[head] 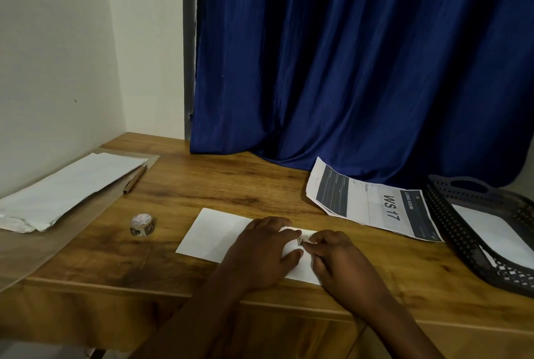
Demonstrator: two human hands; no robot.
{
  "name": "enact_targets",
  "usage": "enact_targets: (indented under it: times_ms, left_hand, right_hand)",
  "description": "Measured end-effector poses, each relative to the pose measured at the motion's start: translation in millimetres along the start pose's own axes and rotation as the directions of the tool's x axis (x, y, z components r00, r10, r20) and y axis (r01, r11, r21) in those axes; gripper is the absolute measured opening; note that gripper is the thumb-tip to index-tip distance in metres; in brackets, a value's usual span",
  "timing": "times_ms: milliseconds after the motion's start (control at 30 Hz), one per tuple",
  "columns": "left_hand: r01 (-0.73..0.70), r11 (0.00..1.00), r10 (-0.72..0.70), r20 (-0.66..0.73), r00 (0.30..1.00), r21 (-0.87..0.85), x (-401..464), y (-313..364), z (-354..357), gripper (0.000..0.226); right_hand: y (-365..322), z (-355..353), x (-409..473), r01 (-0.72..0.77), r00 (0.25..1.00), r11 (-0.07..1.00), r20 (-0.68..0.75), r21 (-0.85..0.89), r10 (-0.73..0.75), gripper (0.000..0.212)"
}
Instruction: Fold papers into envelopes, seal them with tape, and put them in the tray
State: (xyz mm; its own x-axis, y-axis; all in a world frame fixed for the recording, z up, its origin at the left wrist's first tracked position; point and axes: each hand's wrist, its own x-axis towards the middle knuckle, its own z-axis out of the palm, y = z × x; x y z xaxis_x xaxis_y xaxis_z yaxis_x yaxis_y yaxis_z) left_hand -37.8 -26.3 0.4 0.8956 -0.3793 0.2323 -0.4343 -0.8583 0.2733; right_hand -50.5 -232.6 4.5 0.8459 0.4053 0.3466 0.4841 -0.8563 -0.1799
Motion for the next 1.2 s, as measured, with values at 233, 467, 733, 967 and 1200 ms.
enact_targets:
  times_ms: [233, 467, 733, 967, 1200]
  left_hand:
    - [-0.042, 0.999, 0.042, -0.013, 0.999, -0.024, 0, -3, 3, 0.051]
    - [-0.050, 0.997, 0.049, -0.015, 0.999, -0.062, -2, -1, -1, 0.040]
    - [-0.054, 0.993, 0.052, -0.021, 0.998, -0.102, -3, 0, -1, 0.035]
    - [-0.026, 0.995, 0.024, -0.023, 0.999, -0.093, -4, 3, -2, 0.037]
    - [0.039, 0.994, -0.044, -0.046, 0.998, -0.103, -3, 6, -3, 0.043]
  right_hand:
    - [-1, 2, -13, -0.039, 0.999, 0.996, 0.008, 0.077, 0.039, 0.036]
    - [-2, -2, -5, -0.118, 0.992, 0.991, 0.057, 0.064, 0.114, 0.048]
    - [-10, 2, 3, -0.146, 0.969, 0.971, 0.168, -0.191, 0.179, 0.066]
    - [-10, 2, -11, -0.140, 0.962, 0.983, 0.220, -0.117, 0.163, 0.061]
    - [-11, -1, -18, -0.136, 0.982, 0.991, 0.132, 0.015, 0.133, 0.048]
